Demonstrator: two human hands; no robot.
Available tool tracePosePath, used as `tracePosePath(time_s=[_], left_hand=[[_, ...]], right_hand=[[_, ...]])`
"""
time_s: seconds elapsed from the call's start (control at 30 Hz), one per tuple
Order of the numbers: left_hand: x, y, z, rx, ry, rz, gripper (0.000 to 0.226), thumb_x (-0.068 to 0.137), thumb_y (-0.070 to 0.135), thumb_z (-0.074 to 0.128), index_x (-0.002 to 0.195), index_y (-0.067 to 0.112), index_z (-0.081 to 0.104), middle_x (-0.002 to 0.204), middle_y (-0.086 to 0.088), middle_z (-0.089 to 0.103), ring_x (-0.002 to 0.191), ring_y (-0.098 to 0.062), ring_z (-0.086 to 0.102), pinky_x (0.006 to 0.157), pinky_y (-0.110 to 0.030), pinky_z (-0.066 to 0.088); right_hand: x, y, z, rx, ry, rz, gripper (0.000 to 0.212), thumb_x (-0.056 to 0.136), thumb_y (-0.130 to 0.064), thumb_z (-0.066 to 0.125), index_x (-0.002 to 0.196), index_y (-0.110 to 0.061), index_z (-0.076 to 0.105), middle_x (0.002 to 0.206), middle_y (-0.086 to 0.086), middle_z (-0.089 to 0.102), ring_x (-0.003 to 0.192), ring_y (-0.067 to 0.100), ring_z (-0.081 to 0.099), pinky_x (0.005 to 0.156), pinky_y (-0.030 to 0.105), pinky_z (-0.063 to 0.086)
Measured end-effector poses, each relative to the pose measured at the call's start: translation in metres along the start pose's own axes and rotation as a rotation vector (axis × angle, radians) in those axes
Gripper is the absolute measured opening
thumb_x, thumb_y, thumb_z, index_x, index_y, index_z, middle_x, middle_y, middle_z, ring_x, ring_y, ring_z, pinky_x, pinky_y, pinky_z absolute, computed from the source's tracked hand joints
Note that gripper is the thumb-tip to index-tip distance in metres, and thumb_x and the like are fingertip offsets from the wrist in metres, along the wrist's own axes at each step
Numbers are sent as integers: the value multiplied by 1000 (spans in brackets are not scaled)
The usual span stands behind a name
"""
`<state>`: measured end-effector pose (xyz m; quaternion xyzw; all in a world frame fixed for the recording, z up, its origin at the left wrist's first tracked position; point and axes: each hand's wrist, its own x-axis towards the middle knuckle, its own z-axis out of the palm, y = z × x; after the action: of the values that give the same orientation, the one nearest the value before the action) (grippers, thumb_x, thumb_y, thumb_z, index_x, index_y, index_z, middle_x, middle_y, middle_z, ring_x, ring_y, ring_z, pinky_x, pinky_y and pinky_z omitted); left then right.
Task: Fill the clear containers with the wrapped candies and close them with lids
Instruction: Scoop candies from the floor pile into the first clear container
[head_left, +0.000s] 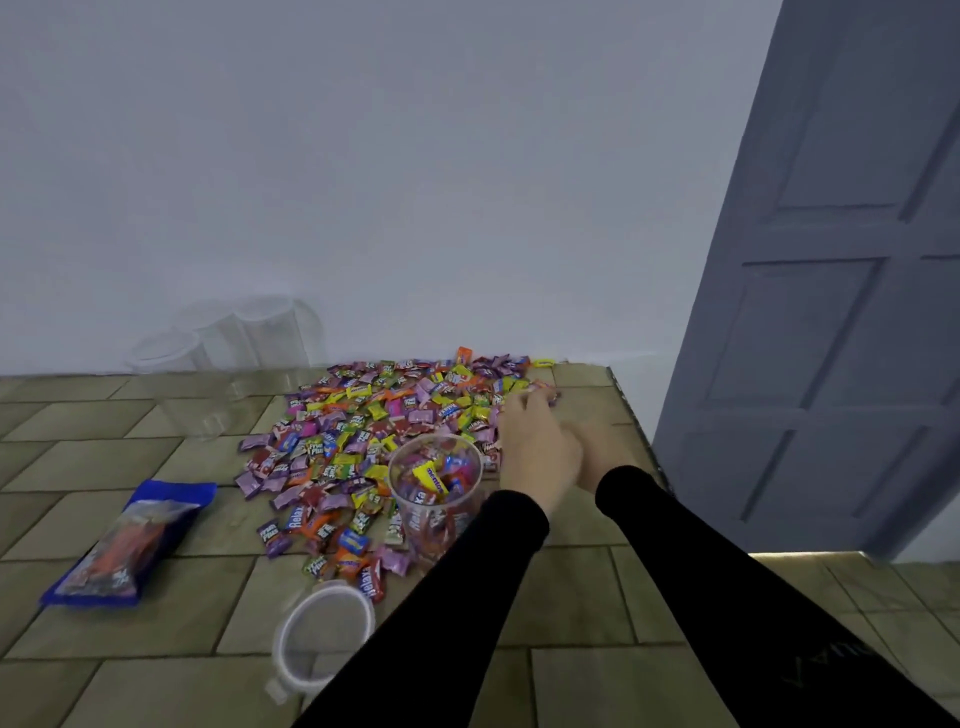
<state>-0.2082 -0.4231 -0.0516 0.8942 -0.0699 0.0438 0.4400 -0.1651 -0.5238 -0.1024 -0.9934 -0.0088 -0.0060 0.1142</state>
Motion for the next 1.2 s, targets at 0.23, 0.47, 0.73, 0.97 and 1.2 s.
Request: tracePosePath(time_s=[0.23,0.47,0.73,0.97,1.2], left_hand=[[10,-47,52,409,-7,-189,59,96,23,42,150,15,20,158,-12,9,144,-36,8,111,-46,24],[22,-78,70,529,-43,-296,67,96,26,47,152,24,10,158,-14,4,140,-37,13,108,-45,26],[38,-87,71,538,-48,-302,60,100,15,35,154,22,8,160,-14,1,138,-38,18,105,-40,33],[42,-86,74,677,-10,-280,45,102,13,30,146,12,24,150,-23,20,126,-33,38,94,-31,44],[44,-85,70,650,2,-281,36,100,6,31,136,9,33,137,-17,34,117,-29,49,90,-28,44]], right_hand=[[22,28,37,-16,67,83,38,98,-36,41,130,-15,49,132,15,44,123,32,38,100,38,35],[52,20,47,65,-87,-133,67,91,-28,59,149,-31,24,154,12,20,139,30,24,110,42,31],[80,17,53,9,-188,-294,60,96,-7,41,148,-35,29,161,3,9,144,29,16,115,43,27],[75,20,69,187,-70,-273,34,96,-27,44,129,-29,52,138,7,43,125,27,43,103,44,40],[70,14,65,594,-52,-5,30,98,-23,46,119,-5,56,97,-2,53,77,2,54,60,5,40]])
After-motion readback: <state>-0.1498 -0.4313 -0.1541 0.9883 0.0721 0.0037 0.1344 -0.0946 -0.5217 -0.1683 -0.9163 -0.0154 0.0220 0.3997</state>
